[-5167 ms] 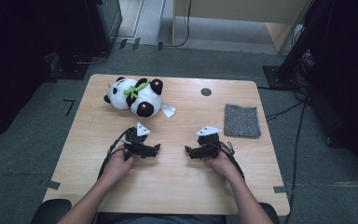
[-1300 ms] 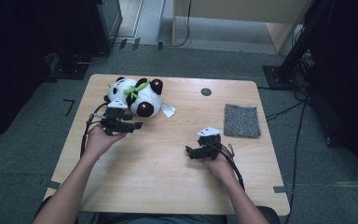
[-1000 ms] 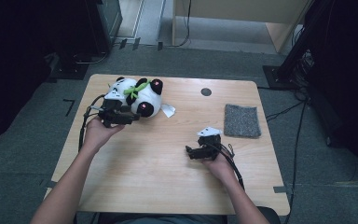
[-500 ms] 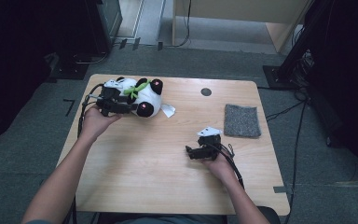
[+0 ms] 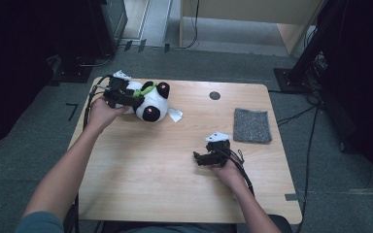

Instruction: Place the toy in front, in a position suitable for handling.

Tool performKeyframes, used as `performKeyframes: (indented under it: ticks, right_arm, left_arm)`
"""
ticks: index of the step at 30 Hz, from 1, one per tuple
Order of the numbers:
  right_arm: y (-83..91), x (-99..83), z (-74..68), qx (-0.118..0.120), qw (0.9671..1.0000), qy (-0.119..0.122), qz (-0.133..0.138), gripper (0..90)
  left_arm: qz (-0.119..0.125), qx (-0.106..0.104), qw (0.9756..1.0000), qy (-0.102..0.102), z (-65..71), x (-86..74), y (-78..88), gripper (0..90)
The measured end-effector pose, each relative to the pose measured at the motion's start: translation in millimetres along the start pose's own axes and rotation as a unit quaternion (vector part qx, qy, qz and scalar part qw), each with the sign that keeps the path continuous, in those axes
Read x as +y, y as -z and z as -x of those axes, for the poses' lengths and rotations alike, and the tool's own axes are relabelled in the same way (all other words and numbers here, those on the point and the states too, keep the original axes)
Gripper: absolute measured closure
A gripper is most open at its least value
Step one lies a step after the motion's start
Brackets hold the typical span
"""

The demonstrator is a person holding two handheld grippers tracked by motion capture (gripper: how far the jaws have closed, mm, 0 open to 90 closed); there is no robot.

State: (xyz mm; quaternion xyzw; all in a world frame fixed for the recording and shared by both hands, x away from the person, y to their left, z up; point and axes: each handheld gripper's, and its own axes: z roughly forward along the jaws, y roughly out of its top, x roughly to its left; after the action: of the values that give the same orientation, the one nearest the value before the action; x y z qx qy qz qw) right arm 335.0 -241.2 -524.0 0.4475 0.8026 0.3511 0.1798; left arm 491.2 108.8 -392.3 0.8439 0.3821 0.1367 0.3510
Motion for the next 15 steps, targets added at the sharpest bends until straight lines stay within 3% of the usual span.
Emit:
performKeyframes:
  ticks: [9, 11, 15]
  right_arm:
    - [0.0, -0.1, -0.2, -0.001, 1.0000, -0.001, 0.001, 5.5]
    - [0.5, -0.5, -0.5, -0.002, 1.0000, -0.001, 0.000, 5.5]
    - [1.6, -1.8, -1.7, -0.004, 1.0000, -0.003, 0.001, 5.5]
  left_arm:
    - [0.002, -0.001, 1.0000, 0.000, -14.6, 16.2, -12.7, 37.6]
    - [0.010, 0.008, 0.9999, -0.002, -18.2, 17.5, -16.9, 37.5]
    - [0.003, 0.008, 1.0000, 0.004, -24.3, 19.0, -24.7, 38.0]
